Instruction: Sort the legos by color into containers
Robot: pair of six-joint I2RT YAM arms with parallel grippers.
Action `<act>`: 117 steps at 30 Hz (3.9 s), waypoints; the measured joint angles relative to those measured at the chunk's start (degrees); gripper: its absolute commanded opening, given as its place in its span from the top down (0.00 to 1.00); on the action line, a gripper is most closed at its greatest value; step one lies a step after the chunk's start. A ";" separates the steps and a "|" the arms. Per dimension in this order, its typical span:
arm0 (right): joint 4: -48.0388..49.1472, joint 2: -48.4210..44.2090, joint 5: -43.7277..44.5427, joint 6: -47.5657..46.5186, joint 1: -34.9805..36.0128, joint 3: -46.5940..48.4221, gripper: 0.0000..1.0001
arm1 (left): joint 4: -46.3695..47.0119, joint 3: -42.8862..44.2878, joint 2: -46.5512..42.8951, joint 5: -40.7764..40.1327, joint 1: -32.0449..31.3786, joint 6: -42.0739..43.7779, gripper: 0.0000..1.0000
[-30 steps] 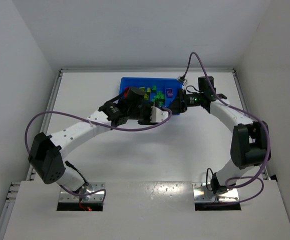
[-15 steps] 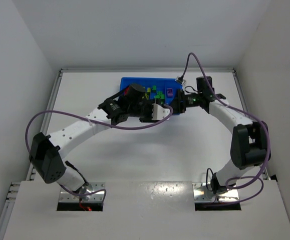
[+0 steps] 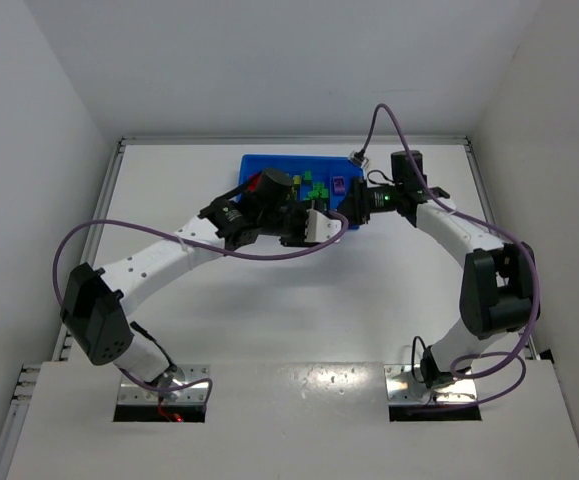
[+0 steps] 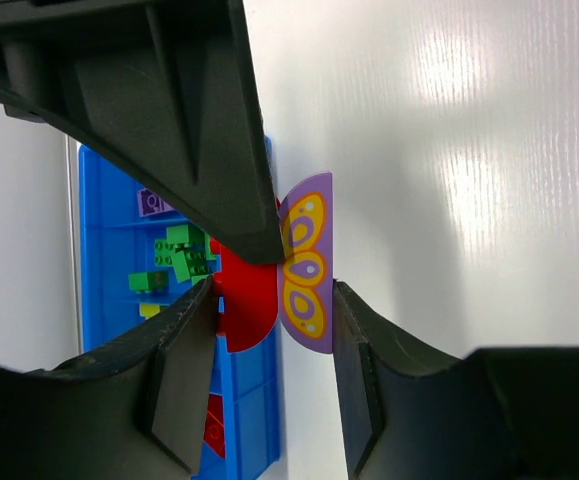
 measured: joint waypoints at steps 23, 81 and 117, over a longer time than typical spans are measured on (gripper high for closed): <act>11.41 0.07 -2.05 6.23 -3.78 -1.73 1.00 | 26.71 -13.90 -7.91 16.90 17.14 -42.12 0.03; 18.99 -4.96 -3.21 5.57 -1.53 1.38 1.00 | 34.86 -0.13 13.14 50.42 17.46 -72.76 0.93; 11.67 39.34 28.55 -0.59 8.90 47.08 1.00 | 18.47 -16.96 -13.97 25.83 41.18 -58.75 0.93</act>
